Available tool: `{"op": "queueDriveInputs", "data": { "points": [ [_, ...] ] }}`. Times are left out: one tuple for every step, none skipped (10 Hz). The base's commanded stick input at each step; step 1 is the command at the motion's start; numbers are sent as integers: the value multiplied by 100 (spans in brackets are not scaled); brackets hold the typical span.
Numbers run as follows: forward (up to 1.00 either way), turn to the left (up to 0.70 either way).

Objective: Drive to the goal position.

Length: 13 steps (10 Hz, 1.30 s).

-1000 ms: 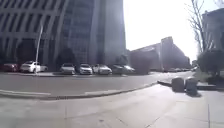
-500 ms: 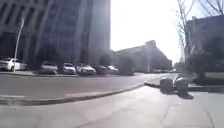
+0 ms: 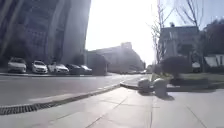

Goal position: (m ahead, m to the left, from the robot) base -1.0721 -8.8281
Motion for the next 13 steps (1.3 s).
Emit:
{"op": "queueDriveInputs", "data": {
  "points": [
    [45, -45],
    [45, -45],
    [45, -45],
    [45, -45],
    [45, -45],
    [45, -45],
    [45, -45],
    [45, -45],
    [45, -45],
    [45, -45],
    [45, -45],
    [45, -45],
    [45, -45]
  ]
}}
